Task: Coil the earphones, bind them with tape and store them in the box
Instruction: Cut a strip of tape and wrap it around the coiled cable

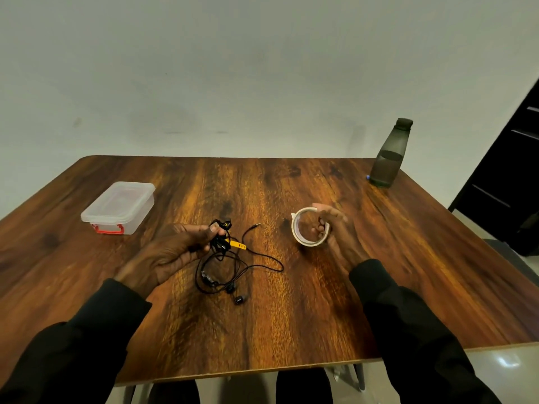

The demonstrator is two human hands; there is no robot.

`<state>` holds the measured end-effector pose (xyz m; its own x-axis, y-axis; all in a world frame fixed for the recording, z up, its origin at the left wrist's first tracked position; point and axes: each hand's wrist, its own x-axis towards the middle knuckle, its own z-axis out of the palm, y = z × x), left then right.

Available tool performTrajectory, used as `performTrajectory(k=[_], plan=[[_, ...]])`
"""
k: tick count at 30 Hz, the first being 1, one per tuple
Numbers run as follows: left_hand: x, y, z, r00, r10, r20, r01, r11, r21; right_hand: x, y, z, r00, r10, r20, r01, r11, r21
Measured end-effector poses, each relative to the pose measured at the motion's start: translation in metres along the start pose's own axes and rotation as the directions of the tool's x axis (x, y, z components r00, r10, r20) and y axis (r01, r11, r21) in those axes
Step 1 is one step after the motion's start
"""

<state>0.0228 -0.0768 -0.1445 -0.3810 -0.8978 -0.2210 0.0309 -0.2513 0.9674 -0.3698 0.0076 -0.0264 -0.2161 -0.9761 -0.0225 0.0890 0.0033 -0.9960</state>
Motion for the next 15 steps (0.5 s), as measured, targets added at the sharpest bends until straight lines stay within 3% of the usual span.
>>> performTrajectory(k=[2, 7, 10, 15], plan=[[-0.053, 0.047, 0.046, 0.999, 0.012, -0.047, -0.009, 0.997, 0.082, -0.006, 0.006, 0.004, 0.998, -0.063, -0.017, 0.062, 0.997, -0.042], [-0.089, 0.073, 0.067, 0.998, 0.060, -0.026, -0.061, 0.998, -0.022, -0.012, -0.004, 0.009, 0.996, -0.085, 0.016, 0.086, 0.992, -0.090], [-0.107, 0.082, 0.079, 0.993, 0.108, -0.046, -0.109, 0.994, -0.022, -0.014, -0.022, 0.008, 0.990, -0.107, 0.093, 0.131, 0.940, -0.314], [-0.128, 0.100, 0.105, 0.990, 0.068, -0.122, -0.079, 0.993, -0.086, -0.012, -0.038, 0.000, 0.957, 0.054, 0.284, 0.105, 0.849, -0.517]])
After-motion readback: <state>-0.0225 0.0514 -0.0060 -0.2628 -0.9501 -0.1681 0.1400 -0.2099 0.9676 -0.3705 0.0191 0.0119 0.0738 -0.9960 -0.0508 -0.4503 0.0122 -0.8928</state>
